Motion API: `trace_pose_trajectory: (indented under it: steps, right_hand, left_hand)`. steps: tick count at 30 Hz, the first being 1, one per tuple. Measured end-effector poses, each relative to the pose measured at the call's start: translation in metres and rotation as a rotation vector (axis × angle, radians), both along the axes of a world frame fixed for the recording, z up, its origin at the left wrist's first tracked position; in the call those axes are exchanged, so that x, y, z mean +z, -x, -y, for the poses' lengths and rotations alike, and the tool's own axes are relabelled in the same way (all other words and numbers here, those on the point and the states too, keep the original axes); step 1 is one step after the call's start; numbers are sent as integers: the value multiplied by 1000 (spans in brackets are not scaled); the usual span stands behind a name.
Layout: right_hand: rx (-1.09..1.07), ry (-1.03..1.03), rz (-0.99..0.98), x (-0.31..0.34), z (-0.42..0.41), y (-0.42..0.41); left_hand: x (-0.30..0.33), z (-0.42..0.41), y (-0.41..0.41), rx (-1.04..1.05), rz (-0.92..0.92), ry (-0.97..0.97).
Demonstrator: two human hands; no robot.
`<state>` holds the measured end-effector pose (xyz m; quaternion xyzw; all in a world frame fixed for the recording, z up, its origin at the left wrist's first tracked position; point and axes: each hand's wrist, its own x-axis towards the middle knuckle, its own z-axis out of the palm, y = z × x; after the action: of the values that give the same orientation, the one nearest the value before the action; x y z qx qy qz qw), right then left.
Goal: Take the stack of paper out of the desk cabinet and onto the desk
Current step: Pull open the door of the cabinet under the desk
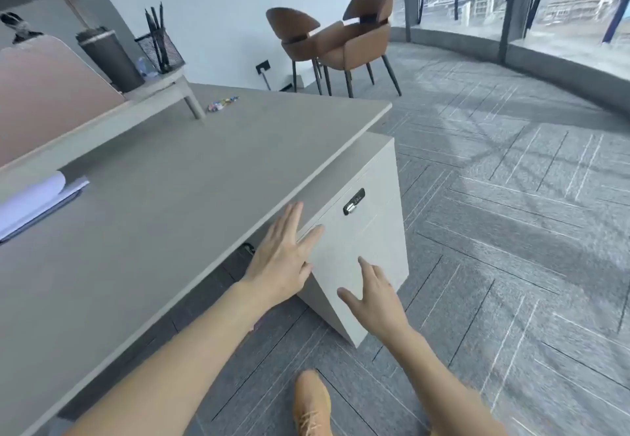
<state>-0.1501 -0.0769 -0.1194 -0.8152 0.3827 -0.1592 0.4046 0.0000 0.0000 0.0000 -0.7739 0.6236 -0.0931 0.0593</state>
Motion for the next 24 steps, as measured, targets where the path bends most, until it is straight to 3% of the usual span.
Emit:
trace_pose_trajectory:
  steps: [12,24]
  right_hand:
    - [-108,-284,89,-90,-2,-81]
    - [-330,-226,171,-105,3,-121]
  left_hand:
    - [-48,24,-55,-13,68,-52]
    - [-57,29,-54,28,113,37]
